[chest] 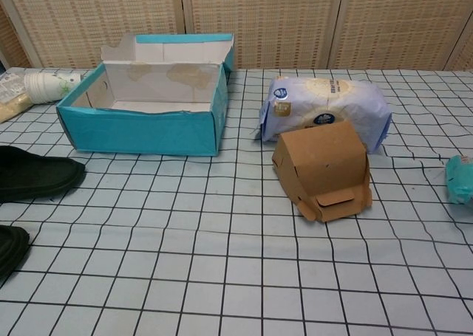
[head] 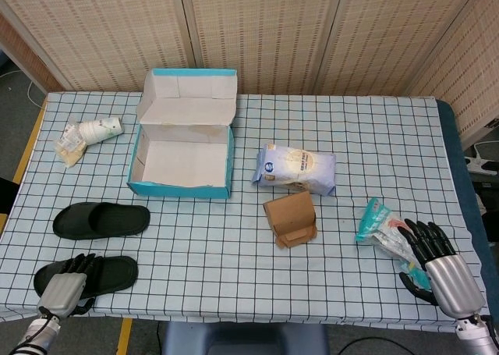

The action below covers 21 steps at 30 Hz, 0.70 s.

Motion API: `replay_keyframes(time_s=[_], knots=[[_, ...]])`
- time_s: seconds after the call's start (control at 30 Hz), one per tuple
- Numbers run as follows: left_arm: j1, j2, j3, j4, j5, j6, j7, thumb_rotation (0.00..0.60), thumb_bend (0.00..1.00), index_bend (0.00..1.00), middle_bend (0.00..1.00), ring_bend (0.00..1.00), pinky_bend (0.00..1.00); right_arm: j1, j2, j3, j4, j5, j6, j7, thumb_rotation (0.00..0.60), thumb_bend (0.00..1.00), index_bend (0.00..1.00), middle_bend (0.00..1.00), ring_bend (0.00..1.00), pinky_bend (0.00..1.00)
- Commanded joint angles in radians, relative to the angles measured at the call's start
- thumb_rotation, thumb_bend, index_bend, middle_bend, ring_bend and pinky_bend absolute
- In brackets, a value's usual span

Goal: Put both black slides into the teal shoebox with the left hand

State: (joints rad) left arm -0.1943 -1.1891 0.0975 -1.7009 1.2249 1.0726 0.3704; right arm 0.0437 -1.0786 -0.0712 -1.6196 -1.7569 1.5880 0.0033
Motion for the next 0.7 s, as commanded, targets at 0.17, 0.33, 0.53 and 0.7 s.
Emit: replay_keyframes(time_s=[0.17, 0.33, 0.53, 0.7], knots=[[-0.006, -0.051, -0.012, 0.061, -0.032, 0.025, 0.067, 0.6, 0.37, 0.0, 0.0, 0.0, 0.17, -0.002, 0.002, 0.002, -0.003, 0.001, 0.0, 0.0, 0.575, 0.24, 0.0, 0.0, 0.0, 0.0], [-0.012, -0.06, -0.013, 0.072, -0.04, 0.022, 0.074, 0.6, 0.44, 0.15, 0.11, 0.06, 0.27, -0.003, 0.002, 0.004, -0.003, 0.002, -0.003, -0.001, 0.574, 0.24, 0.0, 0.0, 0.0, 0.0], [-0.005, -0.064, -0.016, 0.083, -0.007, 0.054, 0.045, 0.6, 0.46, 0.44, 0.4, 0.32, 0.5, -0.004, 0.002, 0.005, -0.006, 0.003, -0.007, -0.003, 0.575, 0.24, 0.0, 0.0, 0.0, 0.0], [0.008, -0.054, -0.014, 0.081, 0.033, 0.105, 0.044, 0.6, 0.52, 0.53, 0.49, 0.39, 0.58, -0.005, 0.002, 0.004, -0.009, 0.003, -0.012, -0.009, 0.575, 0.24, 0.0, 0.0, 0.0, 0.0]])
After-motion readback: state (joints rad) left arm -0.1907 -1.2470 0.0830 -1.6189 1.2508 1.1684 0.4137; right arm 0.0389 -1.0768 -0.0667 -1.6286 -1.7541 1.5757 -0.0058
